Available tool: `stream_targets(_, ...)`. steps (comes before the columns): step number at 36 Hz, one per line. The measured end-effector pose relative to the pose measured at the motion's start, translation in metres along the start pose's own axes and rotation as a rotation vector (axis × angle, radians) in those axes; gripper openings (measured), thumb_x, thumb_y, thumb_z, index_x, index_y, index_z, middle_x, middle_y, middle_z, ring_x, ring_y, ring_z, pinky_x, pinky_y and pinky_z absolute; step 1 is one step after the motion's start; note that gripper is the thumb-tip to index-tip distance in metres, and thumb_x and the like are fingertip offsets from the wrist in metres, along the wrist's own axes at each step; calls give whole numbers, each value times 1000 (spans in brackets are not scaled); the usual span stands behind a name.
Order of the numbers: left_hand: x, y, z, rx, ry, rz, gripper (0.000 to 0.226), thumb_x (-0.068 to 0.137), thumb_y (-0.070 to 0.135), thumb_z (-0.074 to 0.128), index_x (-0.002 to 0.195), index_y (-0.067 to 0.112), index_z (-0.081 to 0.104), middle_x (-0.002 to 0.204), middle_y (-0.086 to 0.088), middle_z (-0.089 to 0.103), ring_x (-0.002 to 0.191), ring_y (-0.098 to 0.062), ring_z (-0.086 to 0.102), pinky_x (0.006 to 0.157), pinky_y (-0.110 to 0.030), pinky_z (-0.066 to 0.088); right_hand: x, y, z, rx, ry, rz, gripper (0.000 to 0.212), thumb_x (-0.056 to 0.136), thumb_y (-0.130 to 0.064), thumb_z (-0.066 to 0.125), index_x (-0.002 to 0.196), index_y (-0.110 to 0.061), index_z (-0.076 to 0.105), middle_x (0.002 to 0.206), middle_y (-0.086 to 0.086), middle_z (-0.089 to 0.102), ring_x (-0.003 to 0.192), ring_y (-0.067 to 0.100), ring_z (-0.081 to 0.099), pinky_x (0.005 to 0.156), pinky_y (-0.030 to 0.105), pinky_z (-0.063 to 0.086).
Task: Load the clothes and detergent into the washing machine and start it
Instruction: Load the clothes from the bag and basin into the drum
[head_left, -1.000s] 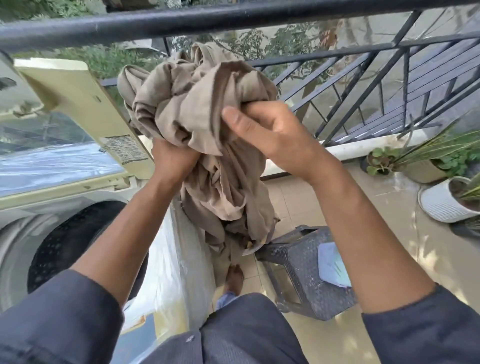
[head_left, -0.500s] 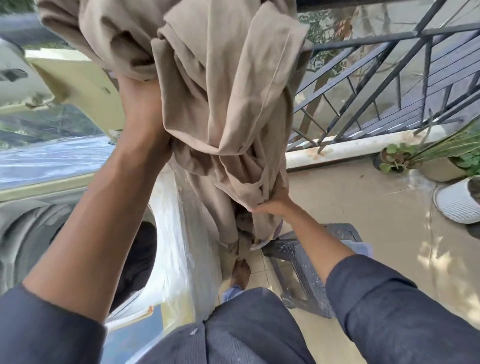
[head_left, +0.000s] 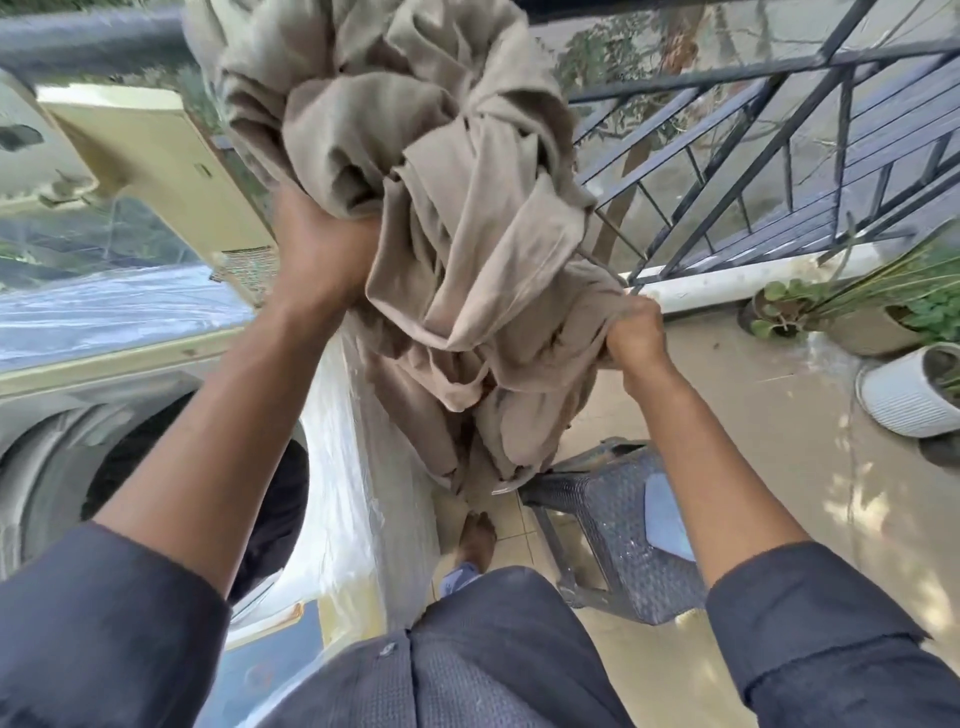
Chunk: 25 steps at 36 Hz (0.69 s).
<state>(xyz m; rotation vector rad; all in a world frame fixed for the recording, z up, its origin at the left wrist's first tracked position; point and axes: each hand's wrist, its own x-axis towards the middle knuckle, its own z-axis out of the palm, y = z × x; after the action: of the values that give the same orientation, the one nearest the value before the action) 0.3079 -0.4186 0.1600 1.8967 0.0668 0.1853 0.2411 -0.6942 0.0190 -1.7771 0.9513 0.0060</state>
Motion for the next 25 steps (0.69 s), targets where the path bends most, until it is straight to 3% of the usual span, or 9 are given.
stream_targets(4,-10,-21,6,81,-70,17,37,68,53,82,100,37,72,107,16,76,110,-3,72,99,-37,61,-38,-53,-29,261,-74,-166,31,81,-24,49,83,-18,80,75,-5,76,70,10,70,60,23,53)
stream_targets(7,-14,-32,10,118,-61,-17,50,64,61,78,108,40,68,115,18,70,119,-6,66,103,-36,56,-63,-86,-46,374,-140,-325,28,90,-24,51,99,-13,76,89,-1,78,83,10,71,70,23,55)
stream_targets(9,-17,-40,10,154,-82,-26,71,62,64,77,121,27,68,124,15,68,123,-7,62,103,-32,53,-77,-103,-54,475,-201,-396,27,97,-26,47,100,-17,72,93,-4,78,89,10,72,76,22,56)
stream_targets(12,-15,-50,6,93,-179,-48,85,64,55,80,134,8,66,134,-7,71,132,-24,64,110,-48,53,-88,-117,-57,527,-290,-482,27,103,-25,48,112,-19,72,104,-5,78,101,13,71,86,28,56)
stream_targets(16,-13,-48,0,69,-307,-7,94,57,55,77,133,-1,65,136,-17,69,135,-30,62,112,-53,51,-97,-125,-44,424,-453,-574,41,104,-12,47,143,-8,59,139,8,67,128,22,63,109,39,52)
stream_targets(18,-13,-48,0,118,-367,64,89,59,51,74,130,-2,66,135,-15,69,134,-28,62,110,-47,52,-105,-130,-33,329,-528,-626,44,102,-10,50,145,-13,59,151,9,58,140,23,54,121,43,41)
stream_targets(20,-16,-45,2,206,-426,120,74,64,45,73,123,-1,68,124,-6,68,127,-25,63,96,-35,52,-113,-132,-19,162,-537,-708,45,101,-13,53,145,-20,61,151,1,55,143,17,50,126,41,34)
stream_targets(22,-18,-42,4,332,-475,183,65,68,47,64,113,0,70,109,-6,64,119,-36,65,83,-31,45,-120,-131,-6,-39,-499,-754,51,99,-26,56,149,-31,57,149,-3,48,143,13,43,128,39,26)
stream_targets(25,-18,-38,6,344,-489,259,55,78,42,59,107,-4,68,108,-24,67,110,-48,64,86,-52,53,-133,-128,7,-243,-468,-751,67,91,-52,58,155,-51,40,154,-11,30,147,16,27,129,43,17)
